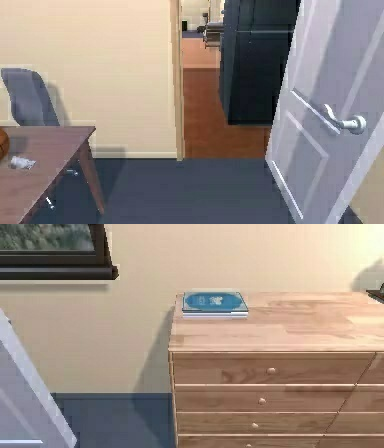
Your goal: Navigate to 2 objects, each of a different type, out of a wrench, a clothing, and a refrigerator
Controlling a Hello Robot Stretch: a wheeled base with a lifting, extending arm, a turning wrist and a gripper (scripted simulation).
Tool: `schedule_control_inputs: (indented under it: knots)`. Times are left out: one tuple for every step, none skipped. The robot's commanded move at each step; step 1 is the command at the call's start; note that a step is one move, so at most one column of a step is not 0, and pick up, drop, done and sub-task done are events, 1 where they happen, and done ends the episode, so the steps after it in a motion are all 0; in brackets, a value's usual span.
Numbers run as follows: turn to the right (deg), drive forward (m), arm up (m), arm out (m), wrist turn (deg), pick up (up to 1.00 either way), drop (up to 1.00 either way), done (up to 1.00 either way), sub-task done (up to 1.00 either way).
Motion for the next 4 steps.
schedule_control_inputs:
  knots:
    - [9.0,0.00,0.00,0.00,0.0,0.00,0.00,0.00,0.00]
    - [0.0,1.00,0.00,0.00,0.0,0.00,0.00,0.00,0.00]
    - [0.0,0.30,0.00,0.00,0.0,0.00,0.00,0.00,0.00]
    - [15.0,0.00,0.00,0.00,0.0,0.00,0.00,0.00,0.00]
